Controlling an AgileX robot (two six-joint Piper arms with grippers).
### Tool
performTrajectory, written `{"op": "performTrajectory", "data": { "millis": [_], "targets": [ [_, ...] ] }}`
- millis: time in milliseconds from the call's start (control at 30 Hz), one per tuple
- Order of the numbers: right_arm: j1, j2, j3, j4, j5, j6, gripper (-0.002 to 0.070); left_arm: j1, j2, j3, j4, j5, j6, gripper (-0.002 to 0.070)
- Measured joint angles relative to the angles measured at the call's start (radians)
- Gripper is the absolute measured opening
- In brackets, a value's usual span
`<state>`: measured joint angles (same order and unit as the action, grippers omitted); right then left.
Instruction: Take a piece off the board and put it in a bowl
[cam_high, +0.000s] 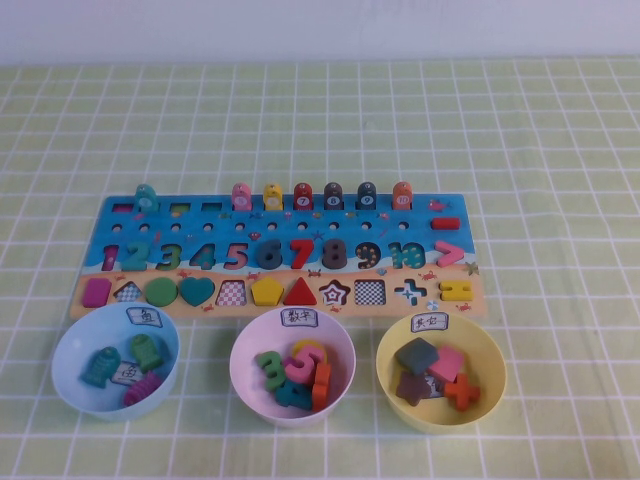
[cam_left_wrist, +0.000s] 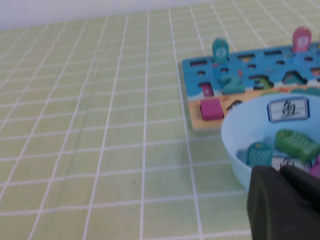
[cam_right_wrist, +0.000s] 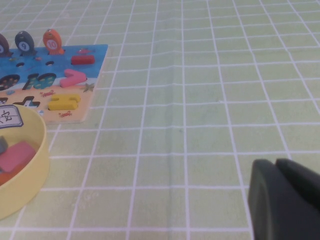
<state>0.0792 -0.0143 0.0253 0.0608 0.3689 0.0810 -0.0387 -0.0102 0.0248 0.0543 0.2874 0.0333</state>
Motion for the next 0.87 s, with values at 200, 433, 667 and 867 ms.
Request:
{"op": "performTrajectory", "data": {
  "millis": [200,433,667,867],
  "targets": [
    [0.000,0.000,0.000,0.000,0.000,0.000,-0.0017,0.000,0.000,0.000,0.001,0.081,0.050,-0.0002],
    [0.000,0.000,0.000,0.000,0.000,0.000,-0.0017,0.000,0.000,0.000,0.005,0.081,0.065,-0.0003],
    [0.000,0.000,0.000,0.000,0.000,0.000,-0.0017,0.000,0.000,0.000,0.005,0.081,0.067,-0.0003],
    [0.000,0.000,0.000,0.000,0.000,0.000,-0.0017,0.000,0.000,0.000,0.005,0.081,0.067,-0.0003]
  ]
}}
